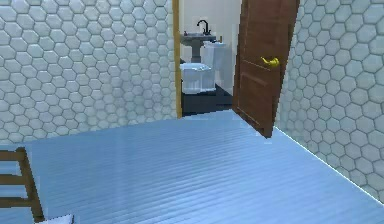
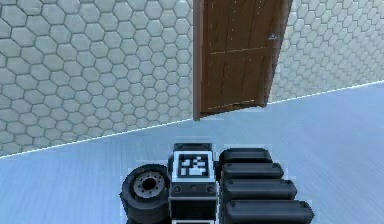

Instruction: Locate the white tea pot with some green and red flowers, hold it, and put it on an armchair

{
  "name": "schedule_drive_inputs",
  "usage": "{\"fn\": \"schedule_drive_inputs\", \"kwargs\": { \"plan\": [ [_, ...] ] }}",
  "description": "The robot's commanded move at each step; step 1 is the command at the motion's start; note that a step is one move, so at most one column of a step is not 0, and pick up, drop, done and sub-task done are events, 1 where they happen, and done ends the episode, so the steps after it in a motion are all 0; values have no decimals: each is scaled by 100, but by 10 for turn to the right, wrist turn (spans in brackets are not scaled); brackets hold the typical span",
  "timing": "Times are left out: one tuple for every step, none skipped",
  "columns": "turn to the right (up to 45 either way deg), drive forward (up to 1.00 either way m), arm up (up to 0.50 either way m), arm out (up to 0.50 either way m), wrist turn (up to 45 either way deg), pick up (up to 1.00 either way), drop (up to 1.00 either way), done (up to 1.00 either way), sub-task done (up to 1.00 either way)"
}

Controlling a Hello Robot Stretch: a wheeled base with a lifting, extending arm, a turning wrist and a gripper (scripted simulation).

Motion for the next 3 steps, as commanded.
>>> {"fn": "schedule_drive_inputs", "kwargs": {
  "plan": [
    [0, 100, 0, 0, 0, 0, 0, 0, 0],
    [0, 100, 0, 0, 0, 0, 0, 0, 0],
    [30, 0, 0, 0, 0, 0, 0, 0, 0]
  ]
}}
